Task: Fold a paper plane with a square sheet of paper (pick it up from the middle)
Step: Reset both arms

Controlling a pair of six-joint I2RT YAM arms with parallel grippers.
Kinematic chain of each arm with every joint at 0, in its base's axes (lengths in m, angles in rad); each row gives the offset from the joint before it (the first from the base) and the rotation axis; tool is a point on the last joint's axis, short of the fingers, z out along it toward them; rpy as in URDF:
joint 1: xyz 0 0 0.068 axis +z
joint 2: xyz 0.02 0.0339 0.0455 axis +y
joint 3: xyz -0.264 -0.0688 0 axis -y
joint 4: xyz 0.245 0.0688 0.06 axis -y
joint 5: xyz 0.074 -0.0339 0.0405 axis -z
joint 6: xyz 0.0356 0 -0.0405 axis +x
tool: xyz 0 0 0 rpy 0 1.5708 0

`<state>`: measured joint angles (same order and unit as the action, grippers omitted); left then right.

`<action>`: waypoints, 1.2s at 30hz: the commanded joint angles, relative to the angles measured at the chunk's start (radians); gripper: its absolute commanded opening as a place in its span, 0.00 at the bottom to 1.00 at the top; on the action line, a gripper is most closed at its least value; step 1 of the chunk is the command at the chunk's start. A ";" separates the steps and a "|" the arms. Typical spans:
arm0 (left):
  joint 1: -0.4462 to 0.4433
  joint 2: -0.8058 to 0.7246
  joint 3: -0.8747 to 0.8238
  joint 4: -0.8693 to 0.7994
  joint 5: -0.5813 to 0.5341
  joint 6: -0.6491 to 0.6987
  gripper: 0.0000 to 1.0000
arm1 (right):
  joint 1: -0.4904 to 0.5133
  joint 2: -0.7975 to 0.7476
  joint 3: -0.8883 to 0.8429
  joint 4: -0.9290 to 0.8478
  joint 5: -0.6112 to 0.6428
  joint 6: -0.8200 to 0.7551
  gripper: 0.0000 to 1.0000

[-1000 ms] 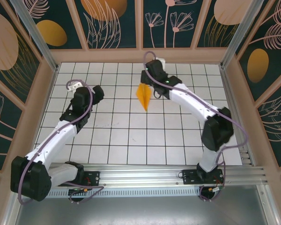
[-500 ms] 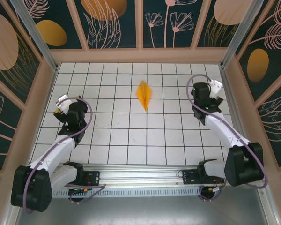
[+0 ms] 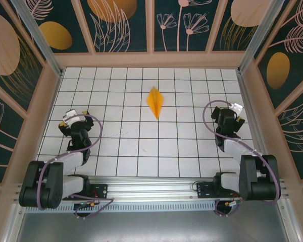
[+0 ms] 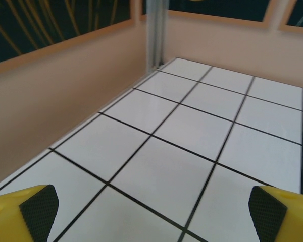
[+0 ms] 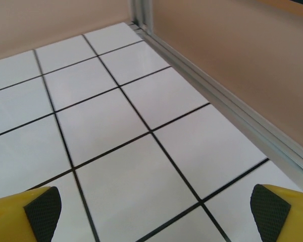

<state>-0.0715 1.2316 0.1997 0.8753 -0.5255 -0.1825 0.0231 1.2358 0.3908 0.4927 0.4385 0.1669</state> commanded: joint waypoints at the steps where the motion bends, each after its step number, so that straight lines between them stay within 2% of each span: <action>1: 0.024 0.048 -0.020 0.226 0.179 0.071 0.99 | -0.011 0.014 -0.050 0.249 -0.116 -0.070 0.99; 7: 0.068 0.128 -0.025 0.378 0.328 0.071 0.98 | -0.045 0.055 -0.137 0.472 -0.243 -0.093 0.99; 11: 0.076 0.235 -0.019 0.482 0.354 0.065 0.98 | -0.070 0.102 -0.146 0.543 -0.324 -0.112 0.99; 16: 0.078 0.302 -0.003 0.510 0.363 0.066 0.99 | -0.071 0.188 -0.153 0.641 -0.411 -0.120 0.99; 23: 0.078 0.307 0.000 0.511 0.356 0.070 0.99 | -0.034 0.309 -0.172 0.790 -0.383 -0.156 0.99; 36: 0.078 0.307 0.013 0.484 0.414 0.093 0.98 | -0.038 0.306 -0.167 0.773 -0.375 -0.145 0.99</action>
<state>0.0002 1.5326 0.1925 1.3411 -0.1383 -0.1089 -0.0170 1.5352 0.2298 1.2079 0.0696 0.0311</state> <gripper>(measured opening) 0.985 0.988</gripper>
